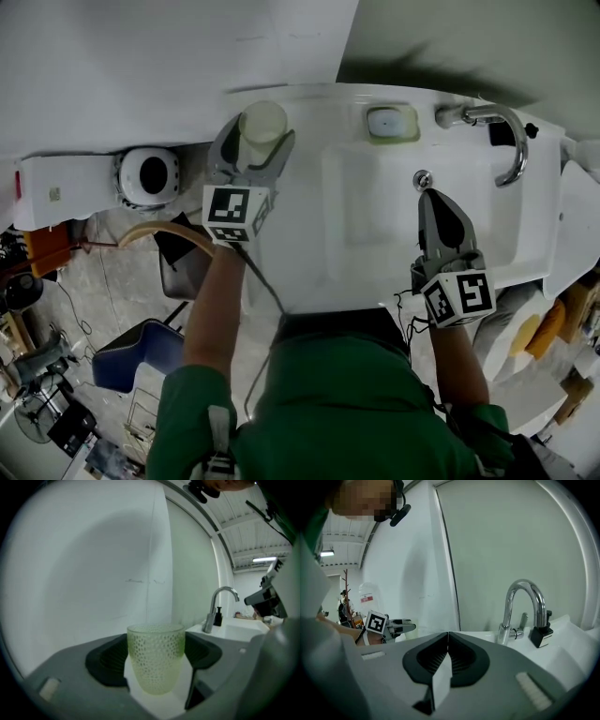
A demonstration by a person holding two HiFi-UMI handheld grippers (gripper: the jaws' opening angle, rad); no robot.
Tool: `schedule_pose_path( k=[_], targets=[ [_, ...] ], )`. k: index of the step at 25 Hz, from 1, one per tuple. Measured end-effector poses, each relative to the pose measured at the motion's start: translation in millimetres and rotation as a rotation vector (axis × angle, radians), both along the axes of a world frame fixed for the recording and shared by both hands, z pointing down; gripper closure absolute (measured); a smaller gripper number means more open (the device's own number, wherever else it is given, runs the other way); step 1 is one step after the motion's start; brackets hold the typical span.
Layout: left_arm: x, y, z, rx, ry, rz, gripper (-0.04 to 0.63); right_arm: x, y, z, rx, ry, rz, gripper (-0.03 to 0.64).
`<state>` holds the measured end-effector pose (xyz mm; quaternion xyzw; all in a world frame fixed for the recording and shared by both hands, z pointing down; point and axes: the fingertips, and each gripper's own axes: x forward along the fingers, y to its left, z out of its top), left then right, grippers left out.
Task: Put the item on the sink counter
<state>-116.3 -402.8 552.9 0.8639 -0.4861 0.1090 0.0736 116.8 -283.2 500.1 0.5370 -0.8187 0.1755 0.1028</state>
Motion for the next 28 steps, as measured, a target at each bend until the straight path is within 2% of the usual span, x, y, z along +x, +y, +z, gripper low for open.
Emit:
schedule_pose_path(
  k=[13, 22, 28],
  targets=[
    [0.8, -15.5, 43.2, -0.057, -0.025, 0.0, 0.229, 0.6, -5.0, 18.0, -0.043, 0.014, 0.007, 0.615],
    [-3.4, -18.2, 59.7, -0.077, -0.022, -0.006, 0.229, -7.1, -7.7, 22.3, -0.052, 0.02, -0.006, 0.614],
    [-5.6, -10.2, 64.3, -0.068, -0.054, 0.014, 0.227, -13.1, -7.8, 21.4, -0.052, 0.016, -0.015, 0.615]
  ],
)
